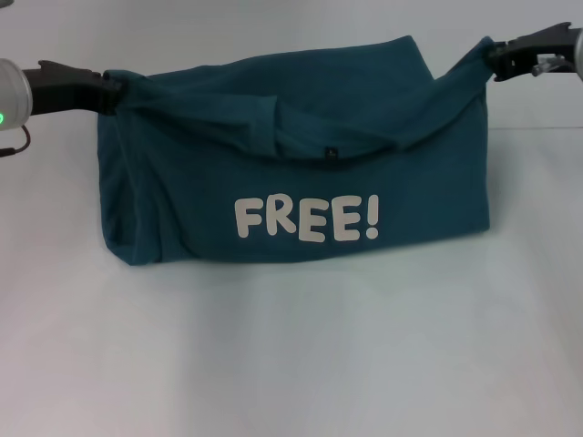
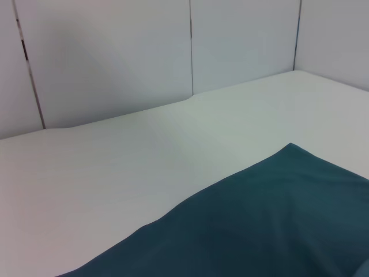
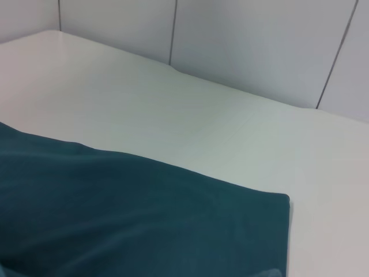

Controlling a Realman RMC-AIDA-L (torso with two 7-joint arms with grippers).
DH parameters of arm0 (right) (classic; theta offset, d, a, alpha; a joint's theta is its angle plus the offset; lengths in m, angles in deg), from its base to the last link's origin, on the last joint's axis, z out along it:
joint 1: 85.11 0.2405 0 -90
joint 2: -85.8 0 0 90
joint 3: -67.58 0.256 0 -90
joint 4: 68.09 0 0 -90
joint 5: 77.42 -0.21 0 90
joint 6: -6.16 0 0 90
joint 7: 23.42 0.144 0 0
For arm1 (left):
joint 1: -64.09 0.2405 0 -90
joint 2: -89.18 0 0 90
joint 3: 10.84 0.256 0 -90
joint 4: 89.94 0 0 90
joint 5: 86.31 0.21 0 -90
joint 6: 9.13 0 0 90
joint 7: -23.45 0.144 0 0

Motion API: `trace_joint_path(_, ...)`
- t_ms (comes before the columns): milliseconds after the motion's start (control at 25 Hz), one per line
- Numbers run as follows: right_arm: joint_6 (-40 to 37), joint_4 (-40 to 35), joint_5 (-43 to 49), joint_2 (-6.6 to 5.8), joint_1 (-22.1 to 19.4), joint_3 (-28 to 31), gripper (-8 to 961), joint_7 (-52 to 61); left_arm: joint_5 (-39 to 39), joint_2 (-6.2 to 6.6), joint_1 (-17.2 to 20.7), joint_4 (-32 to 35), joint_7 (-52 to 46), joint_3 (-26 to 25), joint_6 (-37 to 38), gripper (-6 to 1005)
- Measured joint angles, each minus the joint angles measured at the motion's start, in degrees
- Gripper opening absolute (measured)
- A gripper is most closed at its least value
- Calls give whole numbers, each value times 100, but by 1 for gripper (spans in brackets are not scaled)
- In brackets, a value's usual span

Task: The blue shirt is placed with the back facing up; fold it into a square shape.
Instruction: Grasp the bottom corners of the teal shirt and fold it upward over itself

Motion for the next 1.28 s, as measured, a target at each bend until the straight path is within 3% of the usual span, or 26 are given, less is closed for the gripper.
trace_joint_path(520,1313,1427,-1,-9,806,-64,26,-651,-307,3,-100,-614,530,-11,-844,48)
trace_joint_path(880,1393,1560,-15,31,767,-21,25,-577,-389,-43,-118,-973,922,6,-1226,49)
trace_joint_path(1040,1242,1608,-10,34,765,-10,80,-472,-389,-53,-109,-1030,1002,21,-1263,50)
trace_joint_path(1280,1223,1661,0,50,732,-52,163,-440,-414,-233,-39,-1144,1417,38,-1879,63)
